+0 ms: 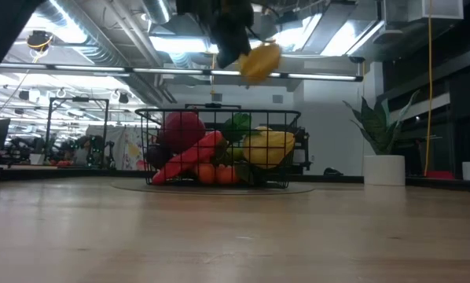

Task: Build produce basket
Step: Put the yellow star fruit into the black wire basket, then return to Home Position

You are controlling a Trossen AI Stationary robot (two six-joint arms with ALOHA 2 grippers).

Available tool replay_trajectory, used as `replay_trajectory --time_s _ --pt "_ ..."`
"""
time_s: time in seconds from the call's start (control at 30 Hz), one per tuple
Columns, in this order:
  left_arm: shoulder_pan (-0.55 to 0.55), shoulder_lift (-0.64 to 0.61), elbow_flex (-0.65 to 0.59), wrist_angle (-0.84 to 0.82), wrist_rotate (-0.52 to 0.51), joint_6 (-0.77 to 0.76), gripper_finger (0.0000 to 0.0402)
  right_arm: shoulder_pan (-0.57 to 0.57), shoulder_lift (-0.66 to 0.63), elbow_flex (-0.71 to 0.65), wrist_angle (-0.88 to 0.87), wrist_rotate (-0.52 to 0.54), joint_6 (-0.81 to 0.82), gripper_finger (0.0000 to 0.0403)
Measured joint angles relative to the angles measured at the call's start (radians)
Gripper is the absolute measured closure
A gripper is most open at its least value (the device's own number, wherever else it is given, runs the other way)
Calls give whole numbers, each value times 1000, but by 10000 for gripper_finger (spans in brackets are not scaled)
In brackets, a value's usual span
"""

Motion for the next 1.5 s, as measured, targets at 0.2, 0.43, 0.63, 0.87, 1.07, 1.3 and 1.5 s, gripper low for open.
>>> replay_trajectory --time_s 0.2,0.43,0.63,0.87,1.07,1.3,1.5 --pt "0 13 0 2 -23 -15 267 -4 0 0 -5 -6 0 238" --pt "13 -72 1 -32 -182 -135 241 0 0 0 -23 -13 -1 238" --pt "35 -234 2 -51 -165 -280 242 -6 0 0 -62 -6 -36 238" --pt "5 -445 3 -158 -160 -292 242 -35 0 0 -61 33 -110 238" --pt "-40 -585 3 -322 -165 -246 242 -54 0 0 -60 55 -129 238" --pt "-74 -727 2 -456 -173 -296 241 -55 0 0 -25 -38 -175 238" --pt "-105 -881 -50 -567 -354 -374 239 -55 0 0 12 30 -141 238"
